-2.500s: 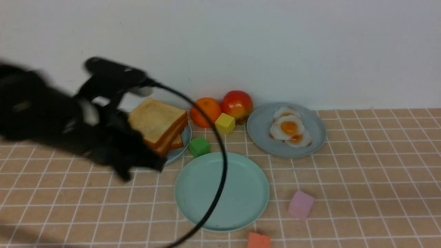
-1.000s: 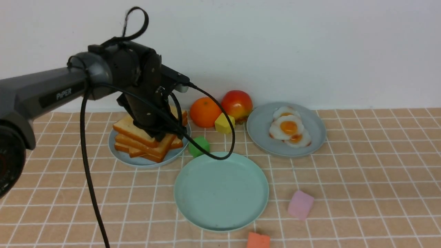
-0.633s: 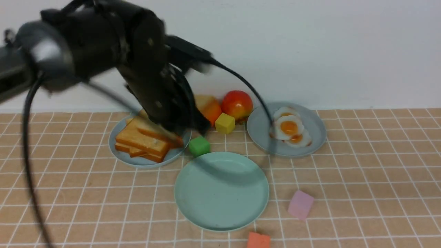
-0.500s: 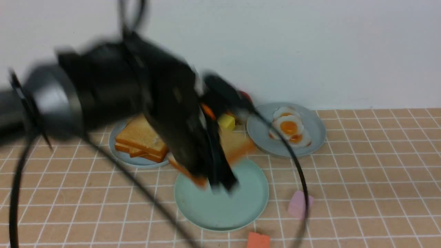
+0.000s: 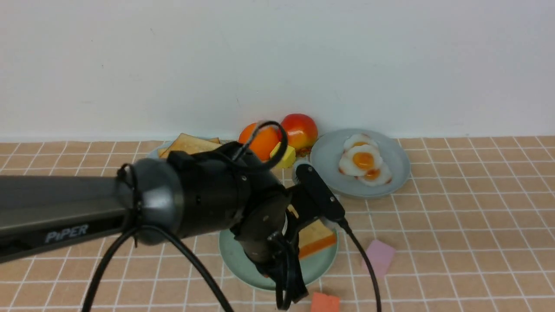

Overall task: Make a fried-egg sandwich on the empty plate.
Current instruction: Use the left arm to put a slice of bread into the empty plate in the middle

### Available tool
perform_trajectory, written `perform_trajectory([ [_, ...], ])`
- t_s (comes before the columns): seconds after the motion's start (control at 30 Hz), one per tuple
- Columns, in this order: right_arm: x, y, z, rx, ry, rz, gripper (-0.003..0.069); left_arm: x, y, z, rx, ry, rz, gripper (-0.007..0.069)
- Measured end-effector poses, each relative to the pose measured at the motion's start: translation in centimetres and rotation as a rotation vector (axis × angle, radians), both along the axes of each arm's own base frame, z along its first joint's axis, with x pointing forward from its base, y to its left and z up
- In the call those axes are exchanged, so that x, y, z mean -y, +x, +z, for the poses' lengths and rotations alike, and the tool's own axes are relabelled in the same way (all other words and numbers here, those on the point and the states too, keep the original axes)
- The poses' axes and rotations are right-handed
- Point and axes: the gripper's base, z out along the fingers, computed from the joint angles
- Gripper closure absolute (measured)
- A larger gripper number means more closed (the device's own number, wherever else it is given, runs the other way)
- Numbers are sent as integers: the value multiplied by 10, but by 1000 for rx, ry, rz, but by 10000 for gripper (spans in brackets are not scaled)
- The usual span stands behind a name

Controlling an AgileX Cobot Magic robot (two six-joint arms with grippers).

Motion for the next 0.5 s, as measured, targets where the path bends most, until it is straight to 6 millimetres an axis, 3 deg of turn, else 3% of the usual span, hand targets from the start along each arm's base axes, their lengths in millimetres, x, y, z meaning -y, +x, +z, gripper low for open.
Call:
perform_trajectory([
  [0.27, 0, -1, 0, -7, -2, 3, 419, 0, 3, -10, 6, 50, -23, 587],
  [0.4, 0, -1, 0, -8, -1, 3, 419, 0, 4, -13, 4, 55, -25, 515],
  [0.43, 0, -1, 0, -8, -1, 3, 419, 1, 4, -12, 10, 51, -29, 447],
  [0.5, 0, -1, 0, -8, -1, 3, 419, 1, 4, -12, 16, 48, -32, 383],
])
